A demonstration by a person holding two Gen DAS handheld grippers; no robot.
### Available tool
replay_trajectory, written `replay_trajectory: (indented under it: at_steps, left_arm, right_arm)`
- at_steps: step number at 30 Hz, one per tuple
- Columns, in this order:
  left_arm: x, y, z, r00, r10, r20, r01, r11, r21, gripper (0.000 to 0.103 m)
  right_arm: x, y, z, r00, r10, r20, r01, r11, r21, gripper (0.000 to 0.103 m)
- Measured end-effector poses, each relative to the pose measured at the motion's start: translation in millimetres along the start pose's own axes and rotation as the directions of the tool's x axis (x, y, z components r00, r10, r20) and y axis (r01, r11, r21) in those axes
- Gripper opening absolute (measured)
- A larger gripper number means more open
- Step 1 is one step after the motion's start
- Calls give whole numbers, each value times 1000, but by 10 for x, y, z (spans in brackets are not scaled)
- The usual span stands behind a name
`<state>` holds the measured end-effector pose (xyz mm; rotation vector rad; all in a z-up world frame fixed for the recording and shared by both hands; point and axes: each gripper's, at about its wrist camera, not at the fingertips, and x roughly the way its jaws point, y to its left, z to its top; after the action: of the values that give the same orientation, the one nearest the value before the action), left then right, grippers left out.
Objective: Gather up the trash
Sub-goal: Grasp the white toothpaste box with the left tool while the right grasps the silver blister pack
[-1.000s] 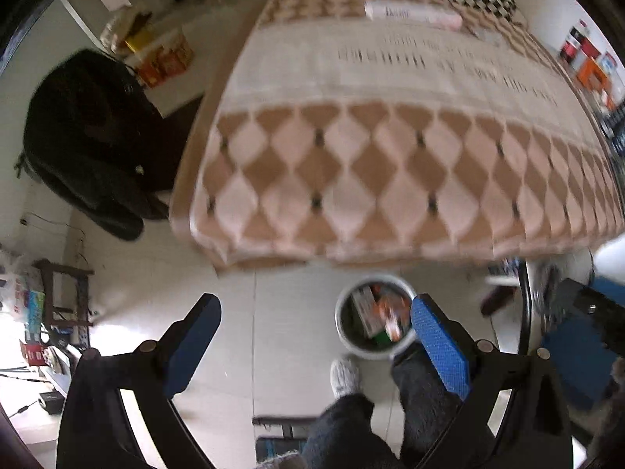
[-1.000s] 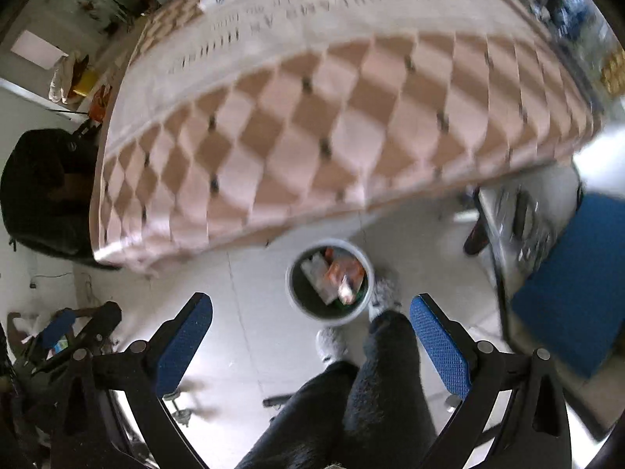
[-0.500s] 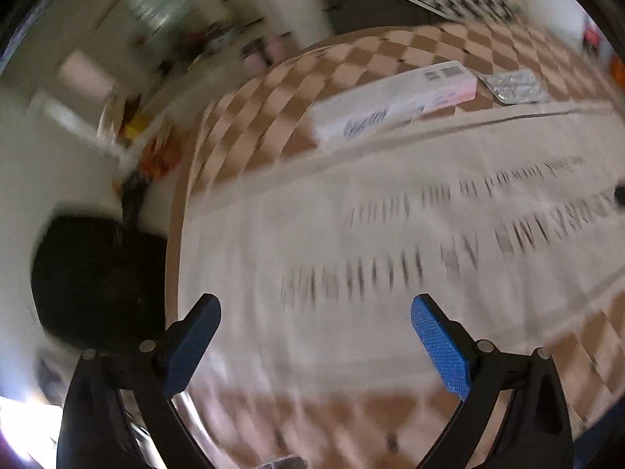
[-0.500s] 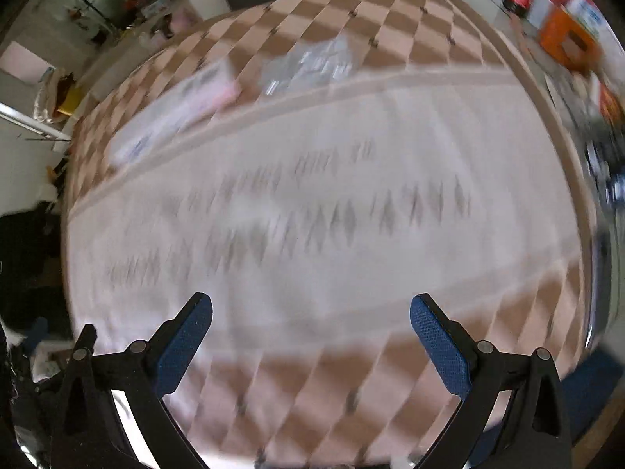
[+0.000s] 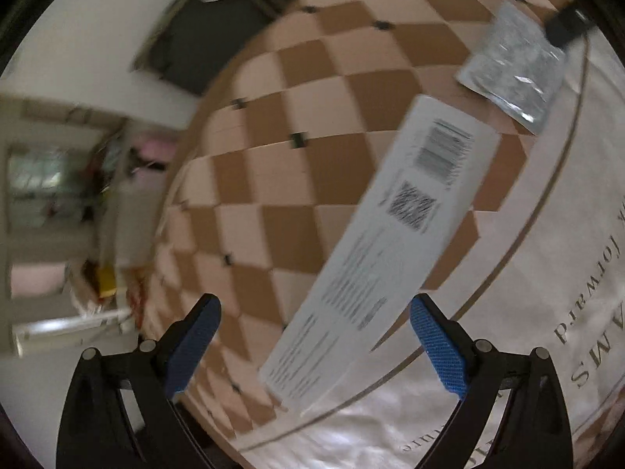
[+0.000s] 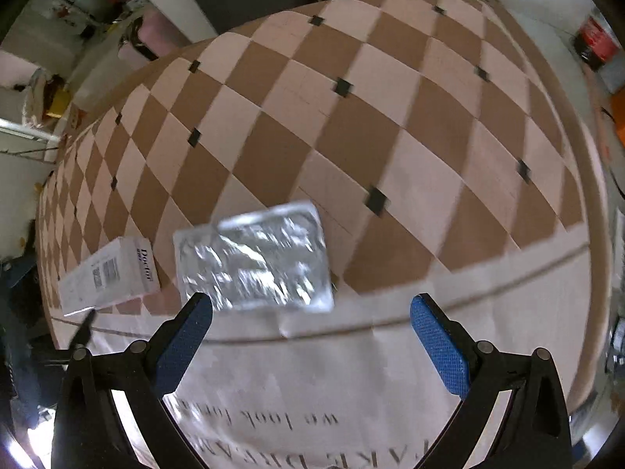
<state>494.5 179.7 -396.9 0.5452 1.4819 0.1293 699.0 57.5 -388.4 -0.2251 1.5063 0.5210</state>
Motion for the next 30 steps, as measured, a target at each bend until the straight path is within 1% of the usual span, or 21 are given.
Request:
replay_trajectory:
  at_steps: [2,3,4,5,8,10,12,13,14,16,17,18,19,20,21,23,24,25,26,27,30]
  left_arm:
    - [62,-49,32,999,-30,-19,30,999,32,83]
    - [97,-66,39,998,-50,-33,51,998,36,72]
    - [113,-70,46,996,-75,-39,76,997,29,65]
    - [95,-68,43,995,-92,-32,92,995,22,61]
    - [43,-31,30,992,-127,-22,125,991,-52,60]
    - [11,9,-31,990,-137,-33,130,980,-148,59]
    - [-44,77,-150,986,-161,-42,142,944,-298,59]
    - [-57,128,-259,978,-198,-62,156,897,-413,59]
    - [-61,173,-353,966,-251,-65,184,839,-512,59]
    - [-67,216,-649,935,-347,-67,198,671,-714,59]
    - [-76,198,-777,922,-382,-54,203,598,-775,59]
    - [-89,177,-918,909,-414,-34,203,513,-834,59]
    - [-105,133,-1051,899,-439,-17,196,435,-879,59]
    - [-124,85,-1132,895,-446,-4,191,392,-900,59]
    - [-150,40,-1194,899,-438,-6,174,368,-914,59]
    - [-231,-58,-1281,919,-394,-12,132,337,-932,59]
    - [-269,-113,-1294,928,-372,-17,114,327,-938,59]
    - [-306,-176,-1318,931,-363,-19,107,323,-940,59]
    - [-326,-207,-1350,934,-358,-23,100,321,-942,60]
    - [-330,-250,-1334,934,-357,-27,95,320,-943,60]
    - [-378,-349,-1294,942,-333,-44,74,332,-941,60]
  right_arm:
    - [50,23,58,1000,-4,-12,4,1000,-24,102]
    - [77,26,89,1000,2,-18,-2,1000,-30,102]
    - [102,27,127,1000,3,-26,-4,999,-35,102]
    - [114,21,128,1000,4,-30,-5,999,-41,102]
    - [154,60,143,999,-12,-36,9,998,-69,102]
    - [154,116,161,999,-22,-42,19,997,-77,102]
    - [152,181,170,999,-31,-37,28,998,-61,102]
    - [124,217,145,999,-37,-31,36,998,-48,102]
    - [109,245,131,999,-38,-21,37,999,-34,102]
    - [141,295,154,998,-55,-11,55,998,-5,102]
    - [153,322,158,999,-45,-14,44,999,-10,102]
    - [164,364,158,999,-34,-20,33,999,-28,102]
    - [144,443,164,999,-42,-29,40,996,-86,102]
    - [141,511,147,998,-50,-32,45,989,-144,102]
    - [115,637,134,996,-88,-32,77,966,-248,102]
    - [133,864,83,984,-172,-40,137,889,-437,102]
    - [179,979,50,972,-230,-40,174,830,-529,102]
    - [254,1116,8,955,-295,-31,209,745,-633,102]
    - [301,1177,-12,945,-327,-25,225,701,-677,102]
    - [388,1280,-38,927,-375,-17,237,621,-747,102]
    - [490,1448,1,906,-424,7,238,495,-836,102]
